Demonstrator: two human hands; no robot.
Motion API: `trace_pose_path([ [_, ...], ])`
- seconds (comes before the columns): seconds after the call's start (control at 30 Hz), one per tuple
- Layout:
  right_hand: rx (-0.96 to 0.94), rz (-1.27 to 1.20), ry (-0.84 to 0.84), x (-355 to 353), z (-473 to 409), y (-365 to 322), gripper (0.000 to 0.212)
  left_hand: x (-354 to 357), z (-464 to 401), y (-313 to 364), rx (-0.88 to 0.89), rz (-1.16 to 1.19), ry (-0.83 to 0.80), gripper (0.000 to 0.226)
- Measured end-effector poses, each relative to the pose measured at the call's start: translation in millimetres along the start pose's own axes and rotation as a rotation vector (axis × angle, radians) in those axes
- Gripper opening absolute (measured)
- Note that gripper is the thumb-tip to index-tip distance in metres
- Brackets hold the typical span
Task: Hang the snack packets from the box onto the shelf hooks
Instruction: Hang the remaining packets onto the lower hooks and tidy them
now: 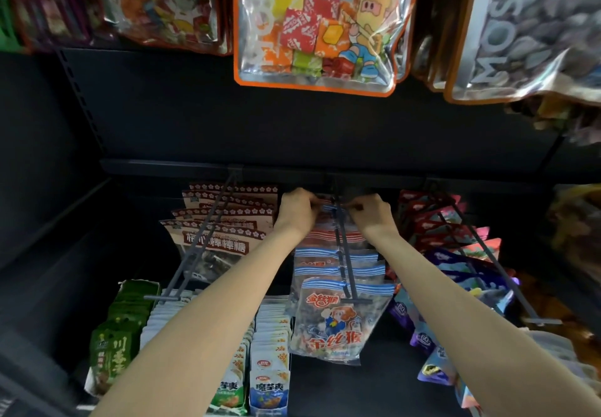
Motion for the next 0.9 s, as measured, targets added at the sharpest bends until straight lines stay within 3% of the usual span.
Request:
trace_pose_path([
  [0.3,-0.013,-0.048,-0.039,3.0,-3.5,0.5,0.028,2.9,1.4,-1.9,-0.022,0.011,0.017,0.025],
  [0.53,-0.162,0.051,0.072,-14.6,15.2,-2.2,0.022,-20.4,26.7,9.5,0.138,0.012,0.099,0.020],
  [0.7,-0.123,-0.013,-0.066,-7.4,25.9,0.8,0.024,-9.9,31.0,1.8,0.069,0.020,-0.075,0.017],
  [0.9,-0.004,-0.035,-0.096,-9.3,14.0,7.6,0.016,-4.9,18.1,7.0,-0.003,-0.101,-0.237,0.018],
])
Point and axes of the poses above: each hand's wrist, its own z-axis away from the middle knuckle, its own x-axis out of the palm, y = z × x, the point moved 10 cm from there along -z, towards the middle knuckle, and after that the axes turned 1 degree about -x, right-handed, at the moved point
